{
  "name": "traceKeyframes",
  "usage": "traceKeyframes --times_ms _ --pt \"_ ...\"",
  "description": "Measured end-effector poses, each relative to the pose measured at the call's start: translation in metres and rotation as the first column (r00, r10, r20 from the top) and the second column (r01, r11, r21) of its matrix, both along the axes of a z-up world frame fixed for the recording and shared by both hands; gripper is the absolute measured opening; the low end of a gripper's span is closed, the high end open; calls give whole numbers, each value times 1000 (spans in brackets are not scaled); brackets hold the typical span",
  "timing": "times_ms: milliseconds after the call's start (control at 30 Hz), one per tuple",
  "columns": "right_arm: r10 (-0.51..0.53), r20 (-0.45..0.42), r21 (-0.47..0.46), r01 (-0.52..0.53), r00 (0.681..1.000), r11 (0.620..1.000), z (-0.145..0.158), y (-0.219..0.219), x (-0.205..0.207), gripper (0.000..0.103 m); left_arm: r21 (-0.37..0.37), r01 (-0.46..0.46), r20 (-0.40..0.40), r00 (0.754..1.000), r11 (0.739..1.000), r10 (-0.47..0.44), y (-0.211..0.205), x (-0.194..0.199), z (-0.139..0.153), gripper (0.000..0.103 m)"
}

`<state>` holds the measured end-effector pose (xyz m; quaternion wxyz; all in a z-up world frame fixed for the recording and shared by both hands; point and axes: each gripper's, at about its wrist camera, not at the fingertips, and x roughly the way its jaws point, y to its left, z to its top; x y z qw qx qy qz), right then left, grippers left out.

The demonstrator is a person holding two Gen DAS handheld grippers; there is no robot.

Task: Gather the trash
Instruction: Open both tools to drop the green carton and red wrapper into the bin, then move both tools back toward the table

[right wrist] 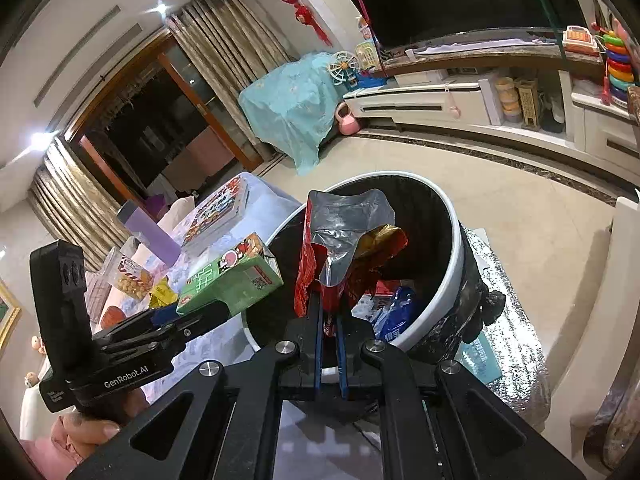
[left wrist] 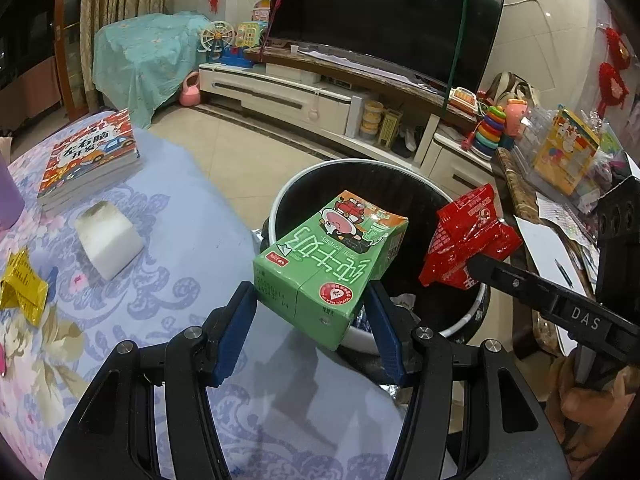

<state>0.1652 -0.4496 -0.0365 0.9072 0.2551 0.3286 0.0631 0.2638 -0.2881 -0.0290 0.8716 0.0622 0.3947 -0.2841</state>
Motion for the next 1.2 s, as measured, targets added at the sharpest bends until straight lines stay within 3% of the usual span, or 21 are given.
traceKeyframes --times_ms 700,800,867,1000,1067,1200 --pt "-6 -24 -12 6 1000 1000 -1 -4 8 13 12 15 -13 1000 1000 -15 -15 9 -2 57" --pt "-16 -25 -15 16 1000 1000 0 -5 7 24 5 5 -20 1000 1000 -5 -9 8 -2 58" --pt "-28 -26 -16 28 999 999 1 -6 7 52 -7 -5 -25 1000 1000 5 -2 7 -2 59" --pt "-38 -5 -25 38 999 999 7 -4 2 59 -28 -40 -36 999 999 39 16 2 -3 64" --pt "-43 10 -30 44 999 999 11 -2 -1 76 -35 -60 -42 997 998 58 27 -2 -5 65" --pt "-42 35 -39 43 999 998 17 7 -5 85 -40 -95 -45 995 995 93 48 -11 -10 69"
